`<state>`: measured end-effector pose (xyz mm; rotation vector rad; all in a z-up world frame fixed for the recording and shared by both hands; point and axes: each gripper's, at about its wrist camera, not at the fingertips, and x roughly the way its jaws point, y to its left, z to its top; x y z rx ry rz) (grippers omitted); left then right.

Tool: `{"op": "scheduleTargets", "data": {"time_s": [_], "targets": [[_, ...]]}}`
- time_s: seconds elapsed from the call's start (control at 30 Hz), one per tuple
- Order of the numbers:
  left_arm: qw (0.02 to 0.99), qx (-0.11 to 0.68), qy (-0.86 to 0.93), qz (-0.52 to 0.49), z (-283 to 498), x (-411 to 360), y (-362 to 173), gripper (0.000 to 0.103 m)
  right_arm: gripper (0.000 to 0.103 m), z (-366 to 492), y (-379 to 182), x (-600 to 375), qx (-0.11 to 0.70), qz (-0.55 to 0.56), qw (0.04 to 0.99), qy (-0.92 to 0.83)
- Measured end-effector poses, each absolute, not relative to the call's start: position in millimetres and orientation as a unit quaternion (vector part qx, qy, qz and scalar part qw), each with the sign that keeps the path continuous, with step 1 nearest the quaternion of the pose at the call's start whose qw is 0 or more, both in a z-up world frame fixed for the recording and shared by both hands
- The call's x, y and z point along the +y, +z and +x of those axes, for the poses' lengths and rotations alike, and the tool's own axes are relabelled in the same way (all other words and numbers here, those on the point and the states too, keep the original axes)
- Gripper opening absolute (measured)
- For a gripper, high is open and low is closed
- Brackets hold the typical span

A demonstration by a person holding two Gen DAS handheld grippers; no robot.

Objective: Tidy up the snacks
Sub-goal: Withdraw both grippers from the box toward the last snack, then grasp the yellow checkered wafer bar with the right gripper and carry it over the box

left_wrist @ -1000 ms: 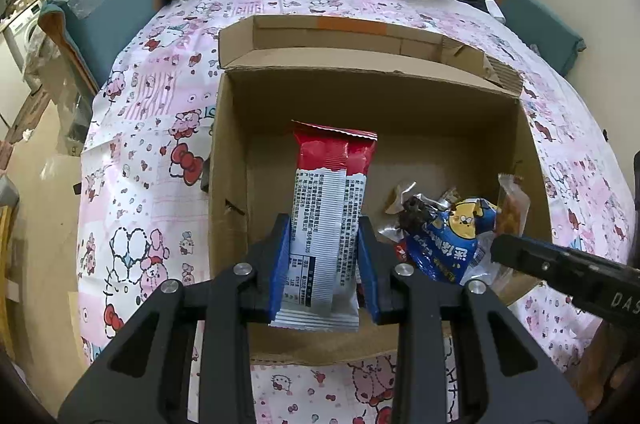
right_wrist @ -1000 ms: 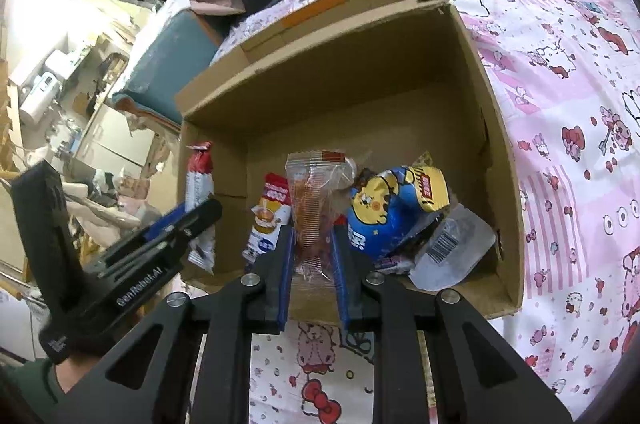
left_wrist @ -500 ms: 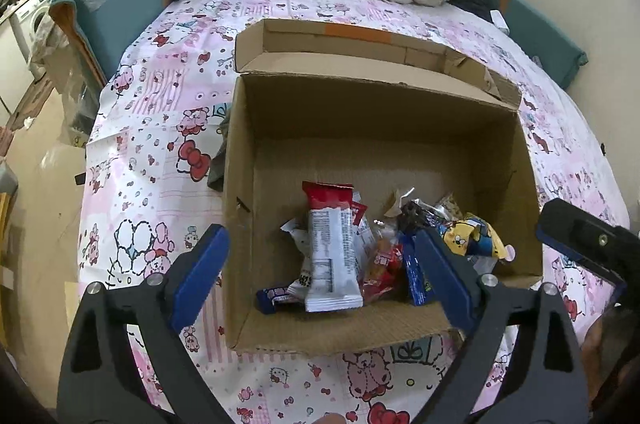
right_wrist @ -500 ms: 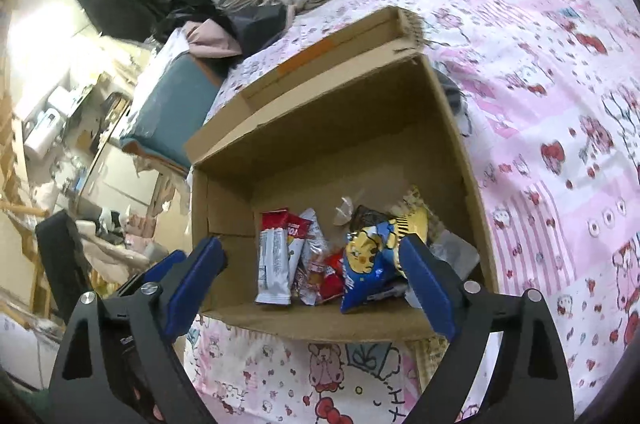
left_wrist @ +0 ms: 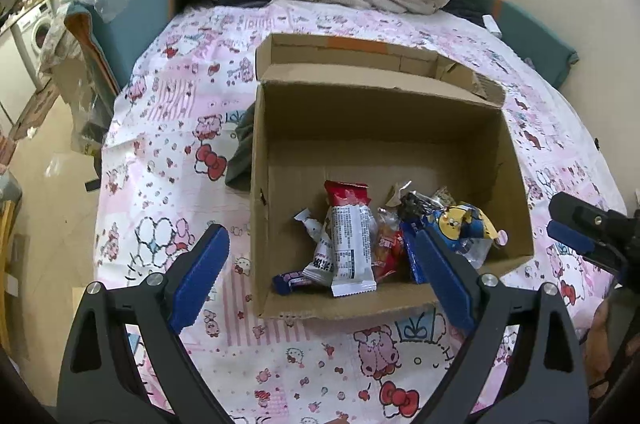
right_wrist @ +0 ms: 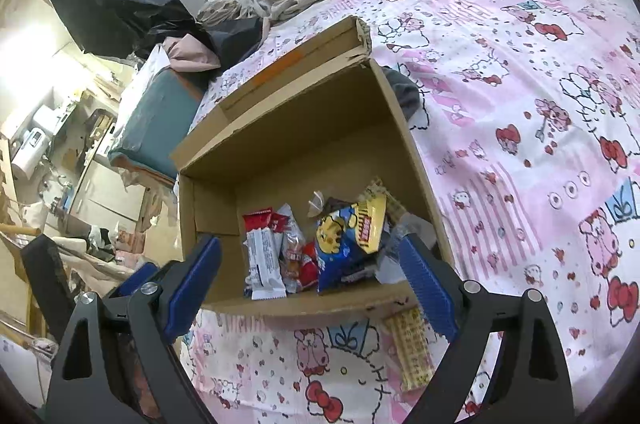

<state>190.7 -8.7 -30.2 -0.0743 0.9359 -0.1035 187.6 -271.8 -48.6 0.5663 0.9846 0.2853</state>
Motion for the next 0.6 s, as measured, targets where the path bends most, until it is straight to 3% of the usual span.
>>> {"op": "scheduleTargets", "data": {"time_s": [0.27,0.37,0.6], "targets": [[0.894,0.44,-0.053,-0.065,166.0,4.8,-17.2,0.093,0.092,164.0,-54.5,-275.3,0.494,0.238,0.827,0.122],[0.893,0.444,-0.05,-0.06,157.9,4.7,-17.1,0.102,0.092,157.3,-67.8,-276.1,0.526,0.209,0.819,0.1],[0.864,0.499,-0.043,-0.056,139.4,3.0,-35.7,0.102,0.092,155.7,-118.8,-258.7,0.632,0.125,0.761,0.075]]}}
